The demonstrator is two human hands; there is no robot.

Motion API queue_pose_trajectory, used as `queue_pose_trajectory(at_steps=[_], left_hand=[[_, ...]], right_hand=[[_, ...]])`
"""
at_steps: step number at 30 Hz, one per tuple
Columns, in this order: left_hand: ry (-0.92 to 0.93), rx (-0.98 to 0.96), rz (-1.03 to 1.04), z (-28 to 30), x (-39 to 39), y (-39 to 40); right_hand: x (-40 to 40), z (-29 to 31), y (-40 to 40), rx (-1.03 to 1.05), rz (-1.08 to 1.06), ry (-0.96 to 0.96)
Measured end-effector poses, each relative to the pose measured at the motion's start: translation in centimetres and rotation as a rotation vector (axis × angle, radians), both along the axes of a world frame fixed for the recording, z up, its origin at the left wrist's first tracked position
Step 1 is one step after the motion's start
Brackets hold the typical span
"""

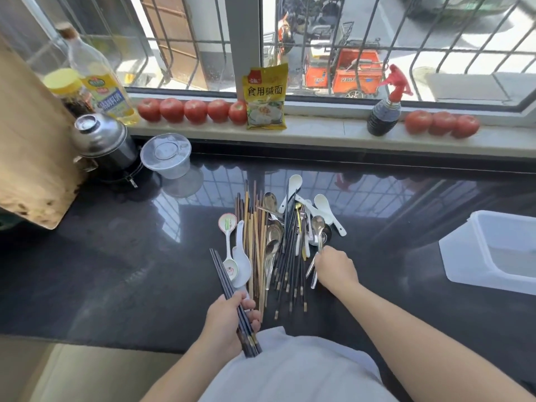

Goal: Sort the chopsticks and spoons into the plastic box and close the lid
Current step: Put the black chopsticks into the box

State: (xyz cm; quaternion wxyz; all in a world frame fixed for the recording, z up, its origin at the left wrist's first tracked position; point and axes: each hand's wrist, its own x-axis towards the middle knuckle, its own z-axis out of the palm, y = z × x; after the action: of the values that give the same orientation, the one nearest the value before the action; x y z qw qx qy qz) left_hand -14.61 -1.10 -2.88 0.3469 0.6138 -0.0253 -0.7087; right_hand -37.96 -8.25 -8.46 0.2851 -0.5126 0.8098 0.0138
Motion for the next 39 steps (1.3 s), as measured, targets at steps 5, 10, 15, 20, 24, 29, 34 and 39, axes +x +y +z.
queue_pose_trajectory(at_steps=[5,10,15,20,24,29,34,39], left_hand=[[-0.004,0.018,-0.069,-1.2,-1.0,-0.2],[0.002,0.012,-0.080,-1.1,-1.1,-0.4],[-0.025,-0.009,-0.083,-0.4,-1.1,-0.5],[-0.040,0.007,-0.060,-0.2,-0.3,-0.1],[-0.040,0.031,-0.031,-0.2,0.1,0.2],[-0.022,0.025,-0.075,0.1,-0.3,0.3],[-0.008,-0.003,-0.102,0.0,-0.3,-0.1],[0.007,-0.018,-0.089,0.2,-1.2,-0.7]], right_hand=[[-5.6,-0.1,1.7,-0.040,-0.013,0.153],[-1.4,0.8,3.1,-0.269,0.154,0.256],[5.6,0.2,3.9,0.067,0.050,0.022],[4.5,0.0,3.6,0.026,-0.114,-0.007],[3.3,-0.6,3.5,0.067,-0.201,-0.038],[2.6,-0.9,2.8,0.150,-0.209,-0.081],[1.1,0.1,4.1,0.074,-0.233,-0.262],[1.2,4.1,6.4,0.104,-0.523,-0.788]])
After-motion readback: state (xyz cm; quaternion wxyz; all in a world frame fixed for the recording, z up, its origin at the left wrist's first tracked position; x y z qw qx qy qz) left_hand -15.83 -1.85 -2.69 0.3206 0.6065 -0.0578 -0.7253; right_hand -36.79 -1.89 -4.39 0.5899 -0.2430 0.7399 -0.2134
